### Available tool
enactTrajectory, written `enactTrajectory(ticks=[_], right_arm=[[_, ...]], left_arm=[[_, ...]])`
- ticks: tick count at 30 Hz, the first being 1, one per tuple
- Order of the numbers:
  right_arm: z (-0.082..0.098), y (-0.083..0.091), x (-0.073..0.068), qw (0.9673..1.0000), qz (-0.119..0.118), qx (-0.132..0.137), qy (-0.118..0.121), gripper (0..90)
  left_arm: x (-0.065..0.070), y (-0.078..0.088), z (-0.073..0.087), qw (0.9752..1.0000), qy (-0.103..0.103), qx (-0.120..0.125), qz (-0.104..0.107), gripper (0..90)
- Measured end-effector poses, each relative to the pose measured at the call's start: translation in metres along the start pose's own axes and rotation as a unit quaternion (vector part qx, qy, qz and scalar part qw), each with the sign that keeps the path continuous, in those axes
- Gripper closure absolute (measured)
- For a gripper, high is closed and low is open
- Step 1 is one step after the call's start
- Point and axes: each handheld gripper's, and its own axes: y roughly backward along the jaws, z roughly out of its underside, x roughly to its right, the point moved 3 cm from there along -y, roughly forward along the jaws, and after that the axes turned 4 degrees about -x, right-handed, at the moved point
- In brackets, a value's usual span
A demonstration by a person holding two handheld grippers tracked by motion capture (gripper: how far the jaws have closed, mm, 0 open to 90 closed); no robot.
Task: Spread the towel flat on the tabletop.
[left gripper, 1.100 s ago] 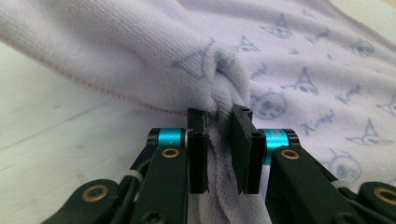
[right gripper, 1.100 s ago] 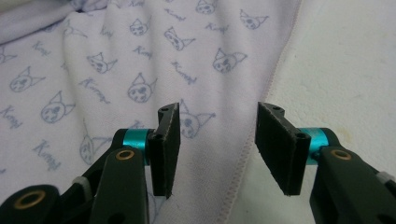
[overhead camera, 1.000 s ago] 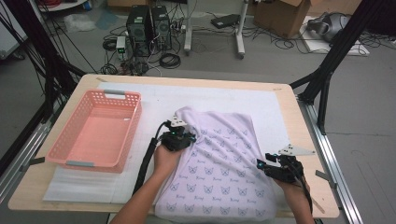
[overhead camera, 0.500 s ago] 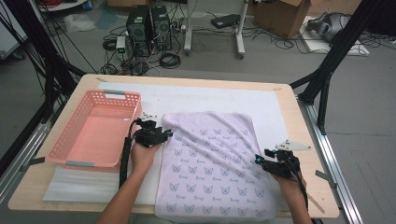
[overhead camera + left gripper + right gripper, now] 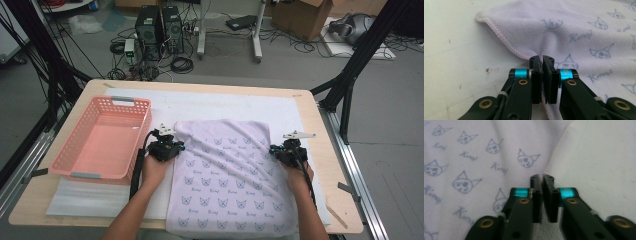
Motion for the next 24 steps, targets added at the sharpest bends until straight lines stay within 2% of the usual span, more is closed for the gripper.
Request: enactTrajectory(ticks=[2, 3, 6, 8, 9, 10, 12, 13, 15, 17, 18, 19, 21, 24], right_arm=[[0.0, 0.004, 0.001, 0.9993, 0.034, -0.012, 0.007, 88.0], [0.002, 0.007, 0.004, 0.999, 0.042, -0.016, 0.008, 88.0], [0.011, 0.018, 0.013, 0.9988, 0.043, -0.024, -0.004, 87.9], [0.017, 0.023, 0.015, 0.9994, 0.028, -0.021, -0.009, 86.2], [0.018, 0.024, 0.014, 0.9995, 0.023, -0.022, -0.003, 80.6], [0.018, 0.025, 0.013, 0.9994, 0.025, -0.022, 0.004, 69.1], [0.016, 0.027, 0.014, 0.9997, 0.021, -0.009, 0.001, 62.4], [0.015, 0.027, 0.014, 0.9998, 0.021, 0.0, -0.001, 59.5], [0.011, 0.027, 0.017, 0.9997, 0.021, 0.014, -0.008, 55.4], [0.007, 0.026, 0.02, 0.9995, 0.019, 0.021, -0.015, 53.5], [0.005, 0.025, 0.021, 0.9994, 0.02, 0.023, -0.016, 52.6], [0.003, 0.024, 0.023, 0.9993, 0.017, 0.027, -0.019, 52.1], [-0.001, 0.02, 0.026, 0.9993, 0.017, 0.027, -0.02, 50.9], [-0.007, 0.014, 0.032, 0.9992, 0.016, 0.028, -0.026, 49.1]], left_arm=[[0.001, 0.006, 0.003, 0.9999, -0.005, -0.012, -0.001, 86.3], [0.0, 0.01, 0.005, 0.9999, -0.002, -0.012, 0.002, 86.4], [0.0, 0.017, 0.015, 0.9997, 0.005, -0.009, 0.022, 85.9], [0.001, 0.018, 0.016, 0.9995, 0.004, -0.01, 0.03, 83.7], [0.001, 0.018, 0.015, 0.9996, 0.0, -0.006, 0.028, 80.1], [0.0, 0.017, 0.014, 0.9996, -0.001, -0.001, 0.027, 73.5], [-0.002, 0.014, 0.009, 0.9994, 0.01, 0.018, 0.028, 61.8], [-0.003, 0.012, 0.006, 0.9994, 0.011, 0.014, 0.028, 58.7], [-0.005, 0.008, -0.004, 0.9991, 0.021, 0.024, 0.029, 51.3], [-0.007, 0.004, -0.013, 0.9982, 0.037, 0.037, 0.031, 49.1], [-0.008, 0.0, -0.018, 0.9978, 0.046, 0.034, 0.033, 48.3], [-0.009, -0.003, -0.023, 0.9976, 0.047, 0.04, 0.03, 47.8], [-0.013, -0.013, -0.033, 0.9982, 0.047, 0.036, 0.011, 48.2], [-0.021, -0.023, -0.043, 0.9977, 0.058, 0.033, 0.012, 48.6]])
